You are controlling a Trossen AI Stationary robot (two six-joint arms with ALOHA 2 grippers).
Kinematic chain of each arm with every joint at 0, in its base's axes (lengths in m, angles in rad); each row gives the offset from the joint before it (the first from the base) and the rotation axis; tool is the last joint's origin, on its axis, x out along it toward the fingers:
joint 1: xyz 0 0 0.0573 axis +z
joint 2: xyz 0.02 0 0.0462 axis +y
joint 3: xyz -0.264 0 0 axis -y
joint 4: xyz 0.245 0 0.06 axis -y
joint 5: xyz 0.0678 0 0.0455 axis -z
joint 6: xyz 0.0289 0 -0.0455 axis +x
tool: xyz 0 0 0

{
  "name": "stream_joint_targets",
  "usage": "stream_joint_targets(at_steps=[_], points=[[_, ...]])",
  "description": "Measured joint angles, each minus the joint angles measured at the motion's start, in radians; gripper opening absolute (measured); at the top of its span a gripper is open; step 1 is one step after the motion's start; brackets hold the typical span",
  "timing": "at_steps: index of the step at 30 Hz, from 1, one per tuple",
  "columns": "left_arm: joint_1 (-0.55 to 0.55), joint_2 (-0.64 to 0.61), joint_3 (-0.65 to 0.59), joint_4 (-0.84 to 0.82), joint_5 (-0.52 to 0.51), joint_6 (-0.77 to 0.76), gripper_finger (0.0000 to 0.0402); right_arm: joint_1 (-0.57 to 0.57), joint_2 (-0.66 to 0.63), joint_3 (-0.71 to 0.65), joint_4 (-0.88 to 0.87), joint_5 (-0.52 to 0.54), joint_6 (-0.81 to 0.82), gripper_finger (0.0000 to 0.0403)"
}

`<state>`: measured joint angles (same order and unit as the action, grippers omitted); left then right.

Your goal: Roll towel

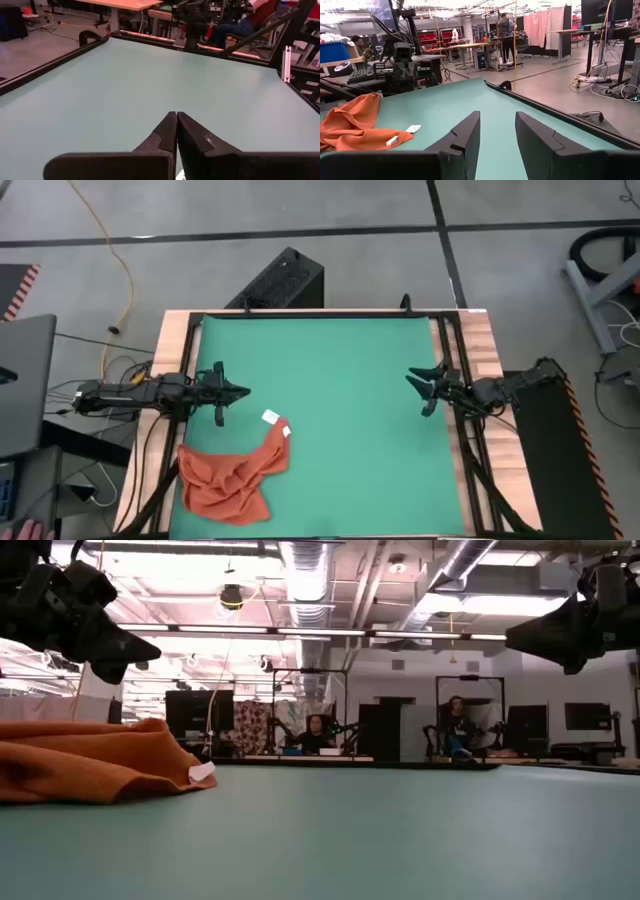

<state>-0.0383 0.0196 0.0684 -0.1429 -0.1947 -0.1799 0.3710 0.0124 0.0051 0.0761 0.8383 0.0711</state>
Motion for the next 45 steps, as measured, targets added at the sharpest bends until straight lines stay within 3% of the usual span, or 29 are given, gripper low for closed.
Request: stream_joint_targets(at_steps=[37,45], points=[[0.0,0.0,0.0,0.0,0.0,0.0,0.0,0.0,0.0,0.0,0.0,0.0,0.0,0.0147],[0.0,0.0,0.0,0.0,-0.001,0.102,0.0,0.0,0.0,0.0,0.0,0.0,0.0,0.0147]])
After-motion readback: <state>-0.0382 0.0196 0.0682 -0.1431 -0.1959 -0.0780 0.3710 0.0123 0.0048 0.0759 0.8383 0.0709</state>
